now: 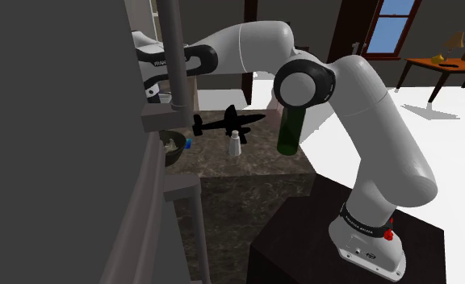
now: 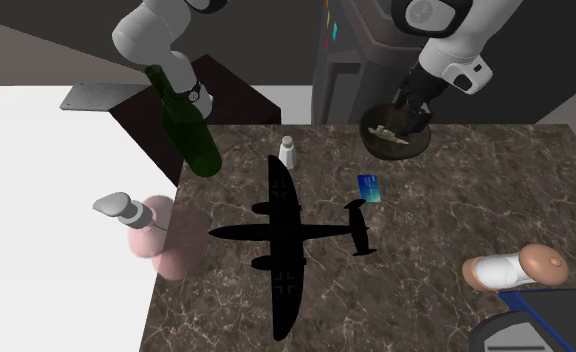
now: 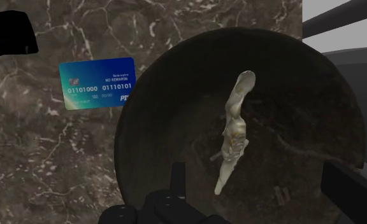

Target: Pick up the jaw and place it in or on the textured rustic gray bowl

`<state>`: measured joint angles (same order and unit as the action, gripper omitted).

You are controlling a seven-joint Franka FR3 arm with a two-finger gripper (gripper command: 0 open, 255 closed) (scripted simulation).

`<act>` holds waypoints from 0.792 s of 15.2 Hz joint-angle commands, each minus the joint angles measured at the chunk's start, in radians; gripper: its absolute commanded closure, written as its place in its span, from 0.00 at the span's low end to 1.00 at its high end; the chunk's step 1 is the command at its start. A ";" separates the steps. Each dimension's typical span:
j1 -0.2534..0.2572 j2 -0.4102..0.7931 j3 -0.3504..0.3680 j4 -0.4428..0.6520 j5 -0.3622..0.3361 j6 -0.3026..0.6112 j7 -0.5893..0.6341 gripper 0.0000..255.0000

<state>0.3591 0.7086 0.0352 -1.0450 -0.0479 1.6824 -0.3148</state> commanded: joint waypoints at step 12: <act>0.007 0.064 -0.001 0.237 -0.001 -0.173 -0.004 0.00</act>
